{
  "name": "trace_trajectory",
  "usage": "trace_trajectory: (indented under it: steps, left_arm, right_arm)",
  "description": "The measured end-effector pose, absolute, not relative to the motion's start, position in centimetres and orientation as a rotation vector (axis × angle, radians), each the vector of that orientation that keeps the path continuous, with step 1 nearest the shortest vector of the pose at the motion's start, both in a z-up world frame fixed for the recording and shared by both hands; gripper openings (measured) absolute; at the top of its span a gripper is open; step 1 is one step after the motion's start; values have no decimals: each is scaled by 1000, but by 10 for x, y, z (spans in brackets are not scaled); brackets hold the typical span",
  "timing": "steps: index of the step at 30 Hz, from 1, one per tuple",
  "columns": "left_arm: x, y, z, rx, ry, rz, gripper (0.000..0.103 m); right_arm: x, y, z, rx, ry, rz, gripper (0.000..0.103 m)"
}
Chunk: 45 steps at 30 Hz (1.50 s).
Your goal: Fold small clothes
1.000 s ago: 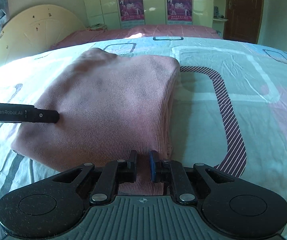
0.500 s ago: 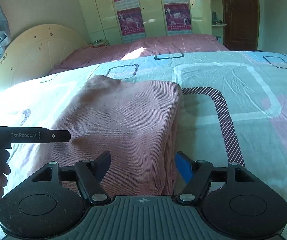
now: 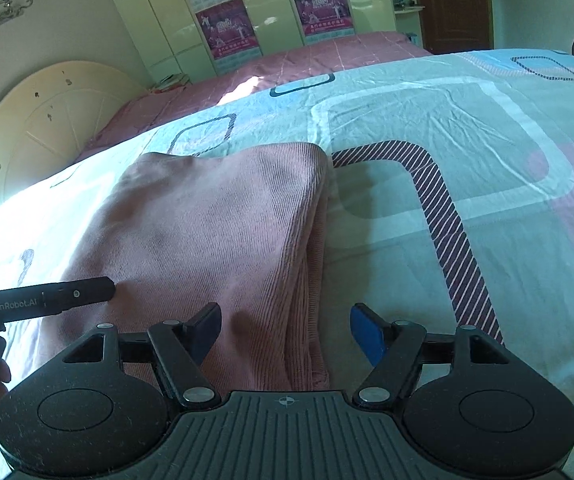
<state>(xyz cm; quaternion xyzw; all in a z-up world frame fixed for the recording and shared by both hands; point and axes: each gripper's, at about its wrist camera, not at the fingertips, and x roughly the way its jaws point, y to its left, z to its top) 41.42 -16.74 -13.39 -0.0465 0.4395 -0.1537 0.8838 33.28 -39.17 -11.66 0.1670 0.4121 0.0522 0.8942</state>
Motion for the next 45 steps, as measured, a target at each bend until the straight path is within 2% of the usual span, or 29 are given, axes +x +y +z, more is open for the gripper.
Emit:
trace_trajectory:
  steps: [6, 14, 15, 18, 20, 23, 25, 28, 34, 45]
  left_arm:
    - [427, -163, -145, -154, 951, -360, 86]
    - [436, -164, -150, -194, 961, -409, 81]
    - [435, -165, -150, -196, 960, -409, 79]
    - [436, -169, -149, -192, 955, -406, 73]
    - [436, -170, -148, -197, 952, -400, 69]
    - [434, -171, -142, -190, 942, -398, 55]
    - [433, -173, -138, -173, 934, -399, 46]
    - [434, -173, -133, -176, 932, -399, 40]
    - [428, -172, -121, -168, 908, -413, 36]
    - [407, -149, -91, -158, 882, -417, 34]
  right_arm:
    - [349, -400, -128, 401, 860, 133, 71]
    - [368, -392, -136, 438, 847, 234, 68]
    - [371, -392, -136, 441, 845, 226, 60]
    - [377, -396, -139, 471, 842, 208, 46]
    - [379, -393, -137, 450, 844, 202, 45]
    - [379, -388, -134, 468, 863, 229, 23]
    - [378, -385, -132, 459, 863, 223, 23]
    - [376, -387, -131, 494, 859, 226, 23]
    - [368, -384, -114, 514, 830, 254, 22]
    - [358, -345, -75, 547, 794, 336, 22]
